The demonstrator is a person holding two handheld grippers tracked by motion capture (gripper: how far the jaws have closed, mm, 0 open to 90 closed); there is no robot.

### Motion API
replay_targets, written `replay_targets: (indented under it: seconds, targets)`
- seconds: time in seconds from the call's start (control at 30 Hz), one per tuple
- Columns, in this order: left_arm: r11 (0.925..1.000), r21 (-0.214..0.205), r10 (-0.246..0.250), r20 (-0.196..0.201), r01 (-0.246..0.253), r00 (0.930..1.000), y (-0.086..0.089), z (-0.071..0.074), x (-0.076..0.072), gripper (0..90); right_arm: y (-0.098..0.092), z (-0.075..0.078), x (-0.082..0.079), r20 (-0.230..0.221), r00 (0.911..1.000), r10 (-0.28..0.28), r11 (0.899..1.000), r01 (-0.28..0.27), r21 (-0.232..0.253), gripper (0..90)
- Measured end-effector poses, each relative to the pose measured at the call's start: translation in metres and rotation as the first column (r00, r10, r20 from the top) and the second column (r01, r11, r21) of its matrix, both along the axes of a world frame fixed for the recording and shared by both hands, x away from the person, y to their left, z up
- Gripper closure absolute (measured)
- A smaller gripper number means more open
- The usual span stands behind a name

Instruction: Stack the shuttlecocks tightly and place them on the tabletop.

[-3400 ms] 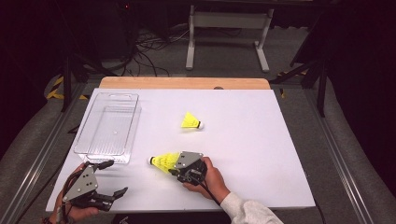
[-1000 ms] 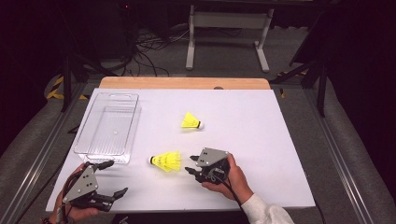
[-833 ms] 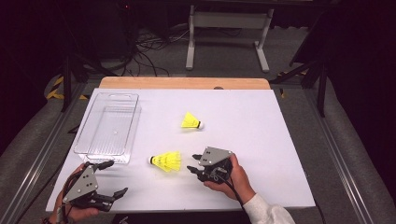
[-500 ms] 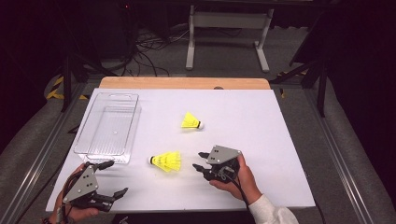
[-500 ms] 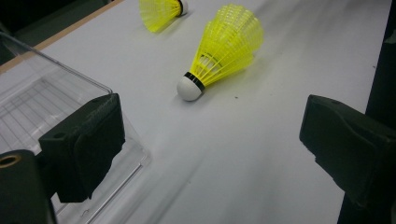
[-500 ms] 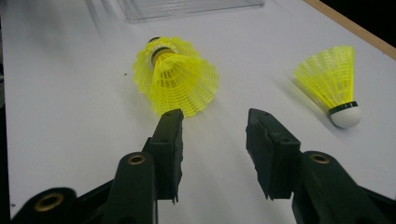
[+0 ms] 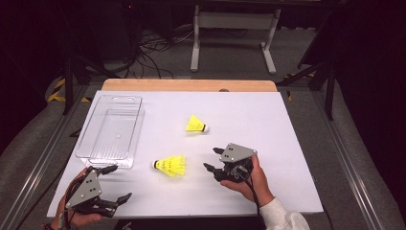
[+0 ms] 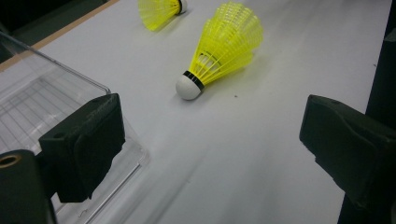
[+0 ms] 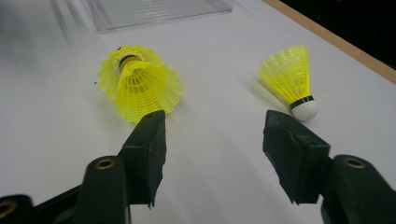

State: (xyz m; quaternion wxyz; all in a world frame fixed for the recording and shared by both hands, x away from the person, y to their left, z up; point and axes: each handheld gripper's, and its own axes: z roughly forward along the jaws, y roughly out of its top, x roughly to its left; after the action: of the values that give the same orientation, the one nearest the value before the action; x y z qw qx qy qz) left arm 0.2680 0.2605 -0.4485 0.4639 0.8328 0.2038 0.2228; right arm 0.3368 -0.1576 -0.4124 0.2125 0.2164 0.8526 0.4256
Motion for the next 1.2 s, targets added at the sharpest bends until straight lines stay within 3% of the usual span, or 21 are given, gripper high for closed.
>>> replay_targets:
  seconds: [0.1,0.33,0.63,1.2]
  targets:
    - [1.0,0.001,0.0,-0.001,0.0,1.0,0.0,0.0,0.0,7.8,0.001,0.002,0.004,0.015,0.9996,-0.026,1.0,0.026,-0.001,30.4]
    - [1.0,0.006,-0.002,-0.006,0.002,1.0,-0.002,-0.002,0.001,7.8,0.002,0.007,0.017,0.028,0.997,-0.072,0.997,0.071,0.024,22.2]
    - [0.9999,0.011,-0.005,-0.01,0.005,0.9999,-0.002,-0.003,0.002,7.8,0.006,0.013,0.043,0.003,0.9941,-0.108,0.993,0.108,0.046,21.4]
    - [0.9999,0.011,-0.011,-0.013,0.011,0.9999,-0.002,-0.003,0.002,7.9,0.035,0.014,0.093,-0.041,0.9899,-0.136,0.99,0.138,0.043,24.9]
